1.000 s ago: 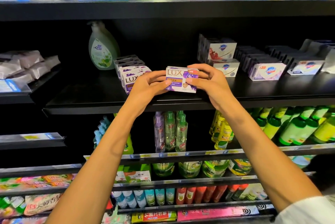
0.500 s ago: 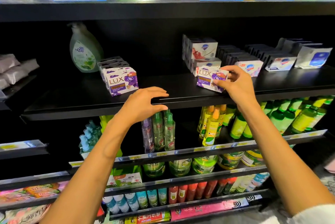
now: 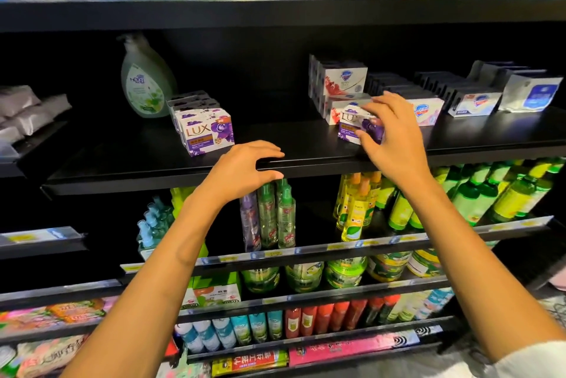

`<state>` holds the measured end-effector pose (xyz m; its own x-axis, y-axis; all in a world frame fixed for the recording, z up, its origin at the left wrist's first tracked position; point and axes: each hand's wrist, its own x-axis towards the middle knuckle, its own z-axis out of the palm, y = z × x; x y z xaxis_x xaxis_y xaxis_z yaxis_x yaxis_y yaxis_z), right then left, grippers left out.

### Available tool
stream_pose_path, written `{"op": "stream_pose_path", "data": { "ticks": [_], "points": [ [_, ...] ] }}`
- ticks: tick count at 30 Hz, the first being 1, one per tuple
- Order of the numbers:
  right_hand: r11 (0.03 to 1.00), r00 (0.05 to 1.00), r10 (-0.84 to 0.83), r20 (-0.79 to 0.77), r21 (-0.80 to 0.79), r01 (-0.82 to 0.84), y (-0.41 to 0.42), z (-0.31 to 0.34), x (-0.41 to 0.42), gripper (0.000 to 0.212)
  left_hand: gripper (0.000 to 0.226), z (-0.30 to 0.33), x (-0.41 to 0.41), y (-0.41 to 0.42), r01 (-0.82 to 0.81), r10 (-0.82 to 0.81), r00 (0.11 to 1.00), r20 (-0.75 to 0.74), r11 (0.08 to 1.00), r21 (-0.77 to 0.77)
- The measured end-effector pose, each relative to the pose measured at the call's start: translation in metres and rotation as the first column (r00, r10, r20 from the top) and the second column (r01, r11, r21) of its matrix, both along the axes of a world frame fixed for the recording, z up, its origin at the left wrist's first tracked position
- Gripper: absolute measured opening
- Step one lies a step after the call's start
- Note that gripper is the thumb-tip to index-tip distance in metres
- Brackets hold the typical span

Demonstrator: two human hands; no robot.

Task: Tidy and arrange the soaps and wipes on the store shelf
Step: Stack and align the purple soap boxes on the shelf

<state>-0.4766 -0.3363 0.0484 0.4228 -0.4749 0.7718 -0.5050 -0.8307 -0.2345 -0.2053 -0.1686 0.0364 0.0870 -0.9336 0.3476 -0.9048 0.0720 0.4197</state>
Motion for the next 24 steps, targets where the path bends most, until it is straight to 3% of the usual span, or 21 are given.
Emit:
{"op": "stream_pose_path", "data": {
  "ticks": [2,4,11,20,24],
  "points": [
    [0.992,0.994,0.080,-0.069,-0.095,-0.086,0.006,0.002,0.011,0.038,0.049,0.001,-0.001,0.000,0.001,-0.001,1.000,0.015,1.000,0.007],
    [0.982,0.976,0.154,-0.151,-0.087,-0.168,0.013,0.001,0.024,0.036,0.047,0.000,-0.002,0.001,0.005,-0.005,1.000,0.031,1.000,-0.010],
    [0.961,0.848,0.267,-0.458,0.193,-0.199,0.024,-0.014,0.063,0.054,0.034,-0.009,0.012,0.029,-0.072,0.077,0.997,0.027,0.985,-0.155],
    [0.965,0.839,0.253,-0.481,0.181,-0.188,0.021,-0.008,0.071,0.051,0.047,-0.018,0.067,0.091,-0.300,0.320,0.935,0.152,0.944,-0.138],
    [0.922,0.862,0.360,-0.357,0.279,-0.270,0.029,0.000,0.094,0.043,0.050,-0.015,0.078,0.098,-0.318,0.334,0.929,0.162,0.941,-0.116]
  ]
}}
